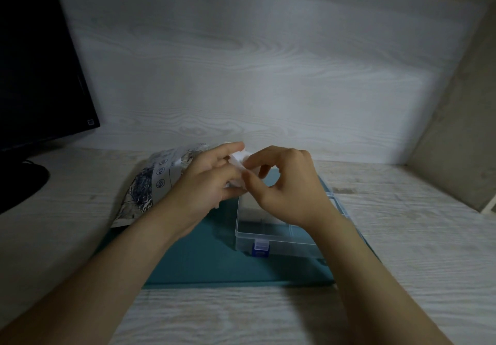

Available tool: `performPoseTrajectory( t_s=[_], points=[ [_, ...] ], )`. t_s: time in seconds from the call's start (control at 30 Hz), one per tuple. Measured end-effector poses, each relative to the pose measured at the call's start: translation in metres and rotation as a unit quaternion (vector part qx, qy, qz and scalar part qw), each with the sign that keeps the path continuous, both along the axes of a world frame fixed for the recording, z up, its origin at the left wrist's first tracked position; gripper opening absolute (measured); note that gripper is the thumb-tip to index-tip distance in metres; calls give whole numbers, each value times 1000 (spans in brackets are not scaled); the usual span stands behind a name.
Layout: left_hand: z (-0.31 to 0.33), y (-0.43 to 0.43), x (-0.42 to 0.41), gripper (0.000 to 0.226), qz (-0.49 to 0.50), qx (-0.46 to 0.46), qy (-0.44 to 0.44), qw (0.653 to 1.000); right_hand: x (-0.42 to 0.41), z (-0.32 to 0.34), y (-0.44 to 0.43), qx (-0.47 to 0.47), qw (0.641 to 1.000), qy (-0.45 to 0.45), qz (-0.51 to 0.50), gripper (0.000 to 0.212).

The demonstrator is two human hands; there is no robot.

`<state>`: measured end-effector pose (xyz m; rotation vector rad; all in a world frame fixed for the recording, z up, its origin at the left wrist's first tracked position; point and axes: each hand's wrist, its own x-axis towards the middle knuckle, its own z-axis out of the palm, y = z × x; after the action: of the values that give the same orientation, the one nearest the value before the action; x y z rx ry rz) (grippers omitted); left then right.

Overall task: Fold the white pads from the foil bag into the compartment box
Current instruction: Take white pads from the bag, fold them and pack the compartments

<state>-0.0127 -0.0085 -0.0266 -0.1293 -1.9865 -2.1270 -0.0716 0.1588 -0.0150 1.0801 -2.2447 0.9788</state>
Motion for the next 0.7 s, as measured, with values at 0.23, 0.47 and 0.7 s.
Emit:
performPoseTrajectory(
  t_s=[0.23,0.47,0.7],
  points=[
    [-4,-1,-3,46,67,-71,44,994,-4,4,-2,-99,990,-103,-5,16],
    [-3,-4,-3,46,106,-80,58,989,-4,10,5,-248,934,-250,-60,13],
    [-2,-5,-3,52,107,-97,72,987,3,14,5,-249,881,-399,58,9]
  ],
)
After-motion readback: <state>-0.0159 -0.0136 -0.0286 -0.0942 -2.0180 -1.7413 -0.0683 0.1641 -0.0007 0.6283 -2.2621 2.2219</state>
